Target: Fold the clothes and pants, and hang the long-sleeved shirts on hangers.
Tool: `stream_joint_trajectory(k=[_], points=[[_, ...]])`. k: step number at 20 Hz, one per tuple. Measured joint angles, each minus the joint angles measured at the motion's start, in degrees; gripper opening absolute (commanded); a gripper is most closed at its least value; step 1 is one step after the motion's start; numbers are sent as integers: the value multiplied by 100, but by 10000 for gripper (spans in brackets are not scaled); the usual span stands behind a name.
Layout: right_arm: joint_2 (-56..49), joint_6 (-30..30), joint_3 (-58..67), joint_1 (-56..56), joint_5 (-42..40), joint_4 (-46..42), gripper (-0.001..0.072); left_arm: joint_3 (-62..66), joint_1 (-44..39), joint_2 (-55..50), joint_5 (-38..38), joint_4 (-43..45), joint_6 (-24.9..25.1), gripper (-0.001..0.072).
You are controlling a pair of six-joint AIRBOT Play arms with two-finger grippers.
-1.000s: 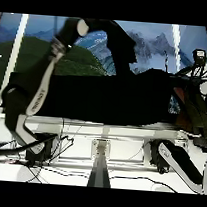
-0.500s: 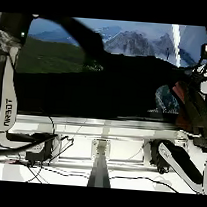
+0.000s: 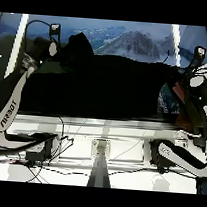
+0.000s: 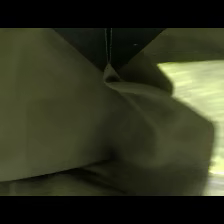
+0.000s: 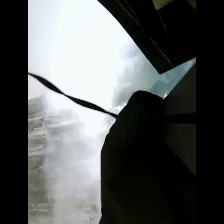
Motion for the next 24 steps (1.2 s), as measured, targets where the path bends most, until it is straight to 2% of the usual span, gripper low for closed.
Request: stream_joint_trajectory(k=[3, 5, 8, 11, 17, 21, 24], points=[[-142, -2, 0, 0, -136, 31, 20, -168, -144, 127, 968, -748, 127, 9], [-181, -2, 0, 0, -201, 39, 20, -76, -348, 337, 1687, -1121, 566, 8], [-210, -4, 0, 0, -227, 46, 20, 162, -555, 815, 2402, -1075, 1113, 7], [-219, -9, 0, 0, -238, 50, 20, 282, -632, 1405, 2658, -662, 1368, 7], [-223, -9, 0, 0, -208, 52, 20, 348, -855, 2218, 2765, -275, 1517, 8], [-223, -11, 0, 0, -179, 50, 20, 352, -1427, 1862, 3067, -219, 1543, 7], [-223, -11, 0, 0, -131, 50, 20, 352, -2120, 1143, 3919, -321, 1547, 7]])
